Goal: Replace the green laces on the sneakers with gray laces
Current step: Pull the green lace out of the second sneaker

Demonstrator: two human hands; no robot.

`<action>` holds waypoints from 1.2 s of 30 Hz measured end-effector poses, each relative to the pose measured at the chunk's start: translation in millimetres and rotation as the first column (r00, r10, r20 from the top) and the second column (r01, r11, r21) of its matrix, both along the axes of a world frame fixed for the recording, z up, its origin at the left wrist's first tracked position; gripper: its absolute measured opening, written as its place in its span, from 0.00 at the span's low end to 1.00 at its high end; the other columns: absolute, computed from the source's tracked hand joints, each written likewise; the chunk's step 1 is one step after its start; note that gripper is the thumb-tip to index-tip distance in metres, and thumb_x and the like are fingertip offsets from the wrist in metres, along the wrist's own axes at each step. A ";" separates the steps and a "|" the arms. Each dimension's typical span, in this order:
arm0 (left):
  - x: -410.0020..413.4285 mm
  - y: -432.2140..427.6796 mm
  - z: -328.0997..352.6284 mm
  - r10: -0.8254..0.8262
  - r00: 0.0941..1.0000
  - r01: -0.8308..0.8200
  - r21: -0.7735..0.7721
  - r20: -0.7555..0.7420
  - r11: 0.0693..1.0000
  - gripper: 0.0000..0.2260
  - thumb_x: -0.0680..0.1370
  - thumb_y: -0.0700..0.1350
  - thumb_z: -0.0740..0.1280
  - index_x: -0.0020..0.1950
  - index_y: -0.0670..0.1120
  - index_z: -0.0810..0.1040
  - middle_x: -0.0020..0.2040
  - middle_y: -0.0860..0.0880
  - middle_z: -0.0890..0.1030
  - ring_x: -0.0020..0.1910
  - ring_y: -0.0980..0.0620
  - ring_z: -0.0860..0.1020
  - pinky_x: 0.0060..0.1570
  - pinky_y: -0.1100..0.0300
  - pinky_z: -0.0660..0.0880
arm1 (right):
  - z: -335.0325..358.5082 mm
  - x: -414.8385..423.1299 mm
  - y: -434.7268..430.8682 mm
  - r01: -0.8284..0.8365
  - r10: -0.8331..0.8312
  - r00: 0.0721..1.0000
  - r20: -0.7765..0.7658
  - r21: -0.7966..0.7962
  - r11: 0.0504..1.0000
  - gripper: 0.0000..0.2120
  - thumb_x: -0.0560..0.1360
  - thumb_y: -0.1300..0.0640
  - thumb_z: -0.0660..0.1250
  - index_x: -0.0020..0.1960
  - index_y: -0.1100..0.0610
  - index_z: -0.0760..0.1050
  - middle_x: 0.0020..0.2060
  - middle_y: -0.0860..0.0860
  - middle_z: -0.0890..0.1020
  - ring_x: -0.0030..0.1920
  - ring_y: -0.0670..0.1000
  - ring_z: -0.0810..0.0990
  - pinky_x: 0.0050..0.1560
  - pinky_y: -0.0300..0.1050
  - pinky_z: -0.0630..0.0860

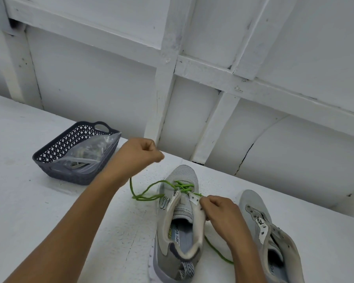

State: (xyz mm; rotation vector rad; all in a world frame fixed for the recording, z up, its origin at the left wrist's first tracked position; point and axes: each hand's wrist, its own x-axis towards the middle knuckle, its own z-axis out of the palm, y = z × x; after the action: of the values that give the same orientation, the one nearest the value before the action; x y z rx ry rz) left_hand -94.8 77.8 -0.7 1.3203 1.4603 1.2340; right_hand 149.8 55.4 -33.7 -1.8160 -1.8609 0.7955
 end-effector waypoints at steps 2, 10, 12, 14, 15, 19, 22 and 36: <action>0.4 3.0 -6.1 -0.024 0.987 0.016 -0.055 -0.156 0.998 0.09 0.68 0.43 0.75 0.38 0.45 0.75 0.48 0.44 0.84 0.48 0.47 0.82 0.47 0.52 0.78 | 4.5 -6.1 -0.4 0.037 -0.039 0.999 0.038 0.045 0.998 0.18 0.74 0.48 0.63 0.30 0.56 0.66 0.25 0.50 0.71 0.30 0.47 0.67 0.35 0.45 0.63; 39.6 -4.8 -13.6 -0.349 0.755 0.258 -0.237 -0.556 0.937 0.18 0.73 0.62 0.70 0.45 0.46 0.79 0.42 0.51 0.81 0.42 0.53 0.77 0.40 0.57 0.71 | 19.1 -24.4 19.1 -0.004 0.004 0.985 0.170 0.001 1.000 0.09 0.71 0.46 0.70 0.38 0.50 0.76 0.34 0.46 0.82 0.40 0.49 0.80 0.43 0.47 0.76; 47.2 -4.6 -15.9 -0.360 0.724 0.241 -0.274 -0.589 0.931 0.18 0.73 0.58 0.70 0.45 0.43 0.79 0.44 0.46 0.83 0.41 0.50 0.77 0.38 0.58 0.69 | 20.5 -25.5 21.6 -0.009 0.013 0.984 0.177 -0.024 1.000 0.08 0.70 0.48 0.70 0.37 0.51 0.77 0.34 0.46 0.82 0.40 0.49 0.80 0.44 0.47 0.77; 47.7 -4.1 -15.4 -0.315 0.742 0.182 -0.275 -0.592 0.944 0.15 0.72 0.54 0.70 0.44 0.42 0.80 0.41 0.44 0.83 0.37 0.50 0.76 0.37 0.59 0.70 | 20.3 -25.8 21.9 -0.007 0.011 0.985 0.174 -0.029 1.000 0.06 0.70 0.51 0.70 0.38 0.52 0.78 0.34 0.46 0.82 0.40 0.49 0.80 0.43 0.46 0.77; 45.9 -3.8 -13.8 -0.301 0.743 0.156 -0.283 -0.597 0.946 0.14 0.71 0.53 0.70 0.43 0.41 0.80 0.38 0.45 0.83 0.35 0.51 0.76 0.37 0.60 0.71 | 19.8 -24.3 21.9 0.000 0.004 0.987 0.162 -0.026 1.000 0.04 0.70 0.53 0.70 0.38 0.52 0.78 0.33 0.46 0.82 0.39 0.48 0.80 0.42 0.45 0.76; 28.3 -4.8 -9.5 -0.330 0.714 0.140 -0.336 -0.617 0.931 0.12 0.73 0.50 0.68 0.38 0.42 0.82 0.34 0.48 0.84 0.30 0.54 0.79 0.29 0.65 0.69 | 17.9 -5.9 19.0 0.050 -0.051 0.997 0.051 0.010 0.999 0.03 0.70 0.60 0.70 0.41 0.53 0.78 0.25 0.46 0.81 0.31 0.45 0.78 0.34 0.39 0.70; 23.4 -4.1 -11.2 -0.371 0.689 0.163 -0.366 -0.623 0.916 0.12 0.74 0.48 0.66 0.33 0.44 0.78 0.29 0.51 0.81 0.26 0.57 0.76 0.27 0.66 0.67 | 12.6 4.6 13.6 0.080 -0.080 0.996 -0.029 -0.004 0.997 0.06 0.71 0.63 0.70 0.44 0.52 0.77 0.24 0.46 0.80 0.27 0.45 0.76 0.32 0.38 0.69; 25.7 3.7 -18.6 -0.397 0.805 0.261 -0.338 -0.441 0.904 0.09 0.75 0.45 0.66 0.38 0.42 0.78 0.37 0.43 0.85 0.28 0.53 0.78 0.40 0.58 0.76 | 14.4 -26.5 24.7 -0.392 0.330 0.889 0.317 0.158 0.906 0.23 0.72 0.65 0.64 0.60 0.45 0.80 0.59 0.43 0.75 0.62 0.47 0.68 0.62 0.44 0.67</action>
State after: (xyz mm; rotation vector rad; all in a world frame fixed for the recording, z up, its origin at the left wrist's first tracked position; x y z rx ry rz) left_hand -69.1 81.5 -19.3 1.6988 1.5803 0.4552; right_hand 123.3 80.1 -19.3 -1.5251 -2.4170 0.4338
